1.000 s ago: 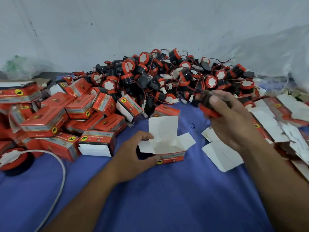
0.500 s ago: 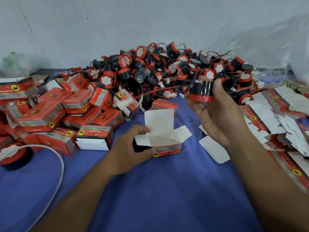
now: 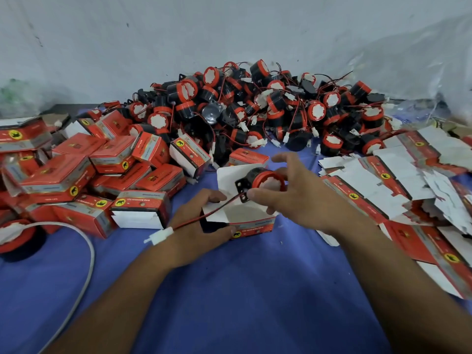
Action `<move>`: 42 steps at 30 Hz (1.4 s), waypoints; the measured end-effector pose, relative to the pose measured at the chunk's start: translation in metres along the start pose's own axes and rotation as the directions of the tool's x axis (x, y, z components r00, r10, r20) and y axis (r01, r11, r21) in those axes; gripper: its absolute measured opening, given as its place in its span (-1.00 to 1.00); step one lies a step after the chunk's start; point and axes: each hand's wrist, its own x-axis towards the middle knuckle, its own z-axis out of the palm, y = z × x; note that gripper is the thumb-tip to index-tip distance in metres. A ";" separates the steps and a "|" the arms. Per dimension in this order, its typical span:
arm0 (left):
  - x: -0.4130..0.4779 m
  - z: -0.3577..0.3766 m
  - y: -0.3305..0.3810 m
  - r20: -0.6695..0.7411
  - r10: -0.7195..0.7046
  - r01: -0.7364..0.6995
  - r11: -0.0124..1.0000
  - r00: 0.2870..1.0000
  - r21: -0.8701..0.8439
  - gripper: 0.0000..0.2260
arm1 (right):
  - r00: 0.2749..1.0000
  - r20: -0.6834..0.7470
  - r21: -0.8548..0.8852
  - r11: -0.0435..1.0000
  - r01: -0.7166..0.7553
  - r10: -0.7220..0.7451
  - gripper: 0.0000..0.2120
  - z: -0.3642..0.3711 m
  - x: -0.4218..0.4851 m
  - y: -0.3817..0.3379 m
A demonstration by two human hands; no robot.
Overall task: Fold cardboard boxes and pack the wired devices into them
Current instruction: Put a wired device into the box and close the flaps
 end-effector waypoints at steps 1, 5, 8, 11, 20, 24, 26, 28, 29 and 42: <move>-0.001 0.000 0.000 0.000 -0.002 0.002 1.000 1.000 0.003 -0.54 | 1.000 -0.030 -0.129 0.992 0.000 -0.004 -0.47 0.002 0.001 0.003; -0.001 -0.002 -0.001 0.026 0.053 -0.052 0.998 0.998 -0.044 -0.56 | 0.988 -0.096 -0.372 0.925 0.078 -0.122 -0.63 0.014 0.005 0.007; 0.001 0.000 0.001 -0.003 0.092 -0.092 0.995 0.996 -0.046 -0.56 | 0.976 -0.131 -0.411 0.905 0.108 -0.176 -0.61 0.024 0.006 0.006; 0.000 0.000 0.004 0.009 0.112 -0.111 0.992 0.994 -0.064 -0.62 | 0.963 -0.157 -0.523 0.845 0.109 -0.221 -0.63 0.030 0.007 0.007; 0.000 -0.001 0.004 0.053 0.128 -0.124 0.990 0.990 -0.074 -0.76 | 0.982 -0.152 -0.614 0.789 -0.007 -0.109 -0.53 0.040 0.012 0.020; 0.000 -0.001 0.006 0.082 0.115 -0.105 0.987 0.990 -0.124 -0.75 | 0.990 -0.123 -0.638 0.769 -0.031 -0.062 -0.52 0.035 0.013 0.019; -0.001 0.000 0.009 0.105 0.096 -0.077 0.982 0.990 -0.174 -0.71 | 0.991 -0.127 -0.669 0.741 -0.061 -0.032 -0.46 0.037 0.014 0.017; -0.002 0.001 0.012 0.096 0.080 -0.060 0.978 0.992 -0.198 -0.71 | 0.991 -0.136 -0.664 0.741 -0.095 0.004 -0.40 0.040 0.015 0.014; -0.003 0.001 0.013 0.086 0.073 -0.053 0.976 0.994 -0.212 -0.71 | 0.991 -0.134 -0.656 0.748 -0.098 0.011 -0.39 0.041 0.015 0.012; 0.000 0.012 0.036 0.056 0.087 -0.063 0.940 0.995 -0.337 -0.70 | 0.932 0.011 -0.015 0.932 0.361 -0.361 -0.78 0.016 0.000 -0.010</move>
